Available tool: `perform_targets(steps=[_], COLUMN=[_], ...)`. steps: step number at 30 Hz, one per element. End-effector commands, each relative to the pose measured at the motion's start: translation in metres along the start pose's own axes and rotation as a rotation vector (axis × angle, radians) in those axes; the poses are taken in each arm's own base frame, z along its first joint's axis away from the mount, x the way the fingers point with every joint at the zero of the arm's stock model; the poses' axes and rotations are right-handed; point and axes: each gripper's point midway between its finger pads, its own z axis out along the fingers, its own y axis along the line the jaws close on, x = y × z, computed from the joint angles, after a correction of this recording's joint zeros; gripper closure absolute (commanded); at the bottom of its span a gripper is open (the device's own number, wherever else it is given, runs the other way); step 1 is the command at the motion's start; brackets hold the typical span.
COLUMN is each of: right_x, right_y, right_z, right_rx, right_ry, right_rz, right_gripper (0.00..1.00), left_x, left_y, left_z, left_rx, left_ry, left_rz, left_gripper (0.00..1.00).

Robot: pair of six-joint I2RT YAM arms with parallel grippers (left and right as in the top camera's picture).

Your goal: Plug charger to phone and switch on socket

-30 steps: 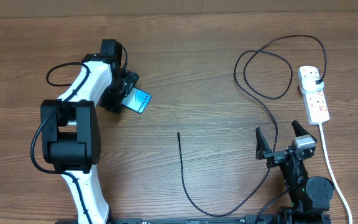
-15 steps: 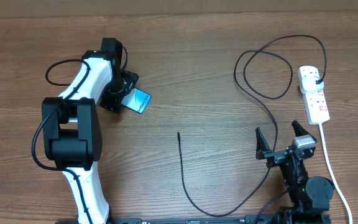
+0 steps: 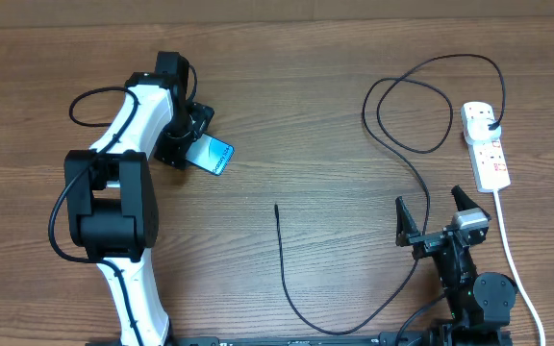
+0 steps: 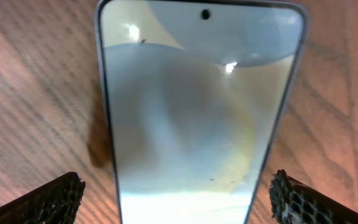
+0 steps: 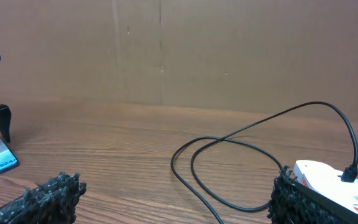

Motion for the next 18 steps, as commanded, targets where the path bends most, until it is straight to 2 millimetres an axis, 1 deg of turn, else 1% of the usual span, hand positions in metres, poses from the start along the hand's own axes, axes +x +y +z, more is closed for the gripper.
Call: perform_targets(steps=[1,6,11,18], right_x=[0.002,0.002,0.002,0.002], right_y=[0.001,0.001,0.001,0.001], right_z=[0.0,0.0,0.0,0.0], right_rx=[-0.002,-0.002,-0.002,-0.002], right_ry=[-0.003,-0.003,-0.003,-0.003], right_rz=[0.003,0.003,0.003,0.003], right_gripper=[0.0,0.0,0.0,0.0], left_x=[-0.003,-0.003,-0.003,-0.004], left_y=[0.001,0.007,0.009,0.002], left_z=[0.002,0.002,0.0,-0.009], left_rx=[-0.023,-0.046,-0.058,-0.042], left_ry=[-0.019,-0.019,-0.019,-0.024], left_rz=[-0.016,-0.054,-0.053,-0.051], left_gripper=[0.0,0.0,0.0,0.0])
